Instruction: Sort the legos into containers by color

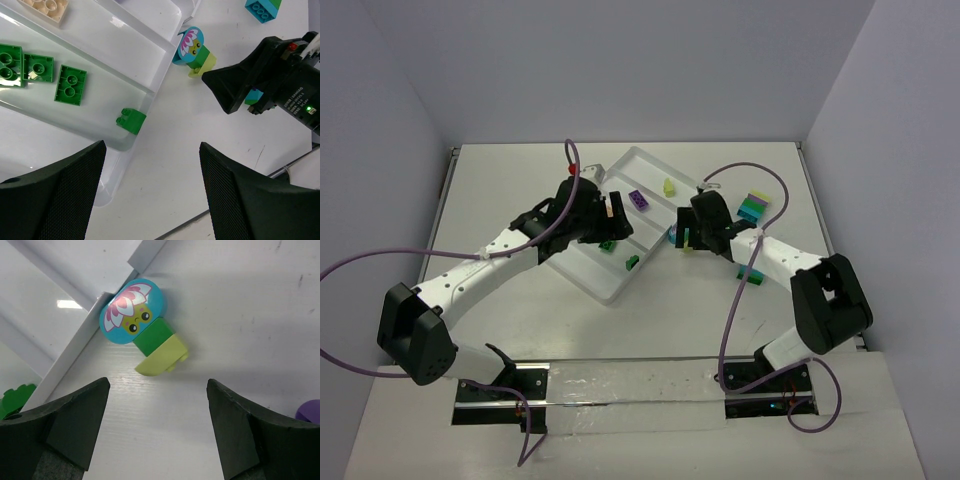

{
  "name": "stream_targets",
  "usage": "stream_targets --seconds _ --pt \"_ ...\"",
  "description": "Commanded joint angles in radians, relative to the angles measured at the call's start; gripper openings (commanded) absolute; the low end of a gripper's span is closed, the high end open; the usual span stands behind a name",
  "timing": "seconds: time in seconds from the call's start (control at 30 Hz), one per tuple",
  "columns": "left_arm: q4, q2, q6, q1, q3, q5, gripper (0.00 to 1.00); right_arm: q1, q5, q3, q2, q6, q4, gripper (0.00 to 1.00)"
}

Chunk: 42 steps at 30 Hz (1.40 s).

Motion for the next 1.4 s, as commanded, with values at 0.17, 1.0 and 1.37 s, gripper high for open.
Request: stream_targets --seconds 0.17,1.0,1.37 --pt "0.004 0.005 0.018 -0.009 0.060 0.004 0.82 0.023 0.022 0.108 0.126 -0.037 -0.034 0.87" --pt "0.015 0.005 0.015 -0.017 0.047 0.005 0.82 0.006 0.057 0.133 0.182 0.005 -0.031 0.60" --pt "0.011 -0.009 0.015 -0.017 0.033 0.000 0.82 -0.008 0.090 0.116 0.199 0.018 -0.003 0.54"
